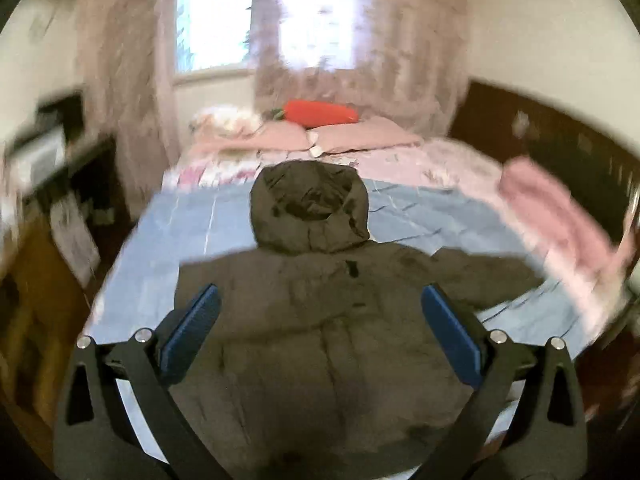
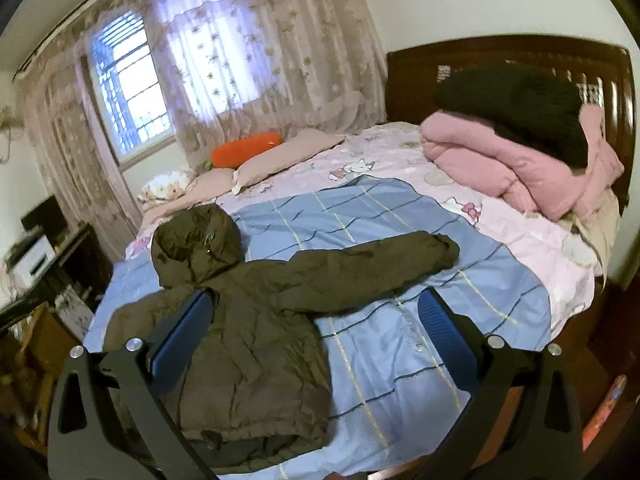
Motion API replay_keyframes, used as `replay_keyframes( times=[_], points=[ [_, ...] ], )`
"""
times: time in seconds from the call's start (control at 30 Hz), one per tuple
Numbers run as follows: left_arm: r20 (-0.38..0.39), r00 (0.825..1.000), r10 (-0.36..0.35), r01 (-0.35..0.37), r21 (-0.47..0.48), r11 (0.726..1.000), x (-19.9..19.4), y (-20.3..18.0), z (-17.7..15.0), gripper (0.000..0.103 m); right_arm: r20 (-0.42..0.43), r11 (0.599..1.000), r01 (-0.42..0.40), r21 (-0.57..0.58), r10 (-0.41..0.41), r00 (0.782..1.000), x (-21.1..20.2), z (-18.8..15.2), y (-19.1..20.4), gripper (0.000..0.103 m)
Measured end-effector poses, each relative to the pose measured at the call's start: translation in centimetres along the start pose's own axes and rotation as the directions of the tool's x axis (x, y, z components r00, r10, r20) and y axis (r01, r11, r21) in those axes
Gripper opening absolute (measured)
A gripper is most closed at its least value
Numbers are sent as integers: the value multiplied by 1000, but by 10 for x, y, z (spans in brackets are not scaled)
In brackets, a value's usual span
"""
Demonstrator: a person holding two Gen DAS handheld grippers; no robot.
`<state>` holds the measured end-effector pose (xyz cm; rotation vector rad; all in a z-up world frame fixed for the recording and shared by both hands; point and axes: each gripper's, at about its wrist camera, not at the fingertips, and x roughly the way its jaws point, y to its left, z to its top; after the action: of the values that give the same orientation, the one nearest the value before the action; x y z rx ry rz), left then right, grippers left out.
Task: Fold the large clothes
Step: 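Lower the sleeve onto the jacket body and open the left gripper, then grasp the other olive sleeve cuff with the right gripper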
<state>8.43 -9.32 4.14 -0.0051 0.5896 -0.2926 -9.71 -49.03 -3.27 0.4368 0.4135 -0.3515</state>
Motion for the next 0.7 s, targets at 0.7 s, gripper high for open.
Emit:
replay_keyframes(
  times=[0.7],
  points=[
    [-17,999,39,-40,-95,995,-22,43,-40,101,-111,936,64,345,-27,993,33,-9,-31,102]
  ],
)
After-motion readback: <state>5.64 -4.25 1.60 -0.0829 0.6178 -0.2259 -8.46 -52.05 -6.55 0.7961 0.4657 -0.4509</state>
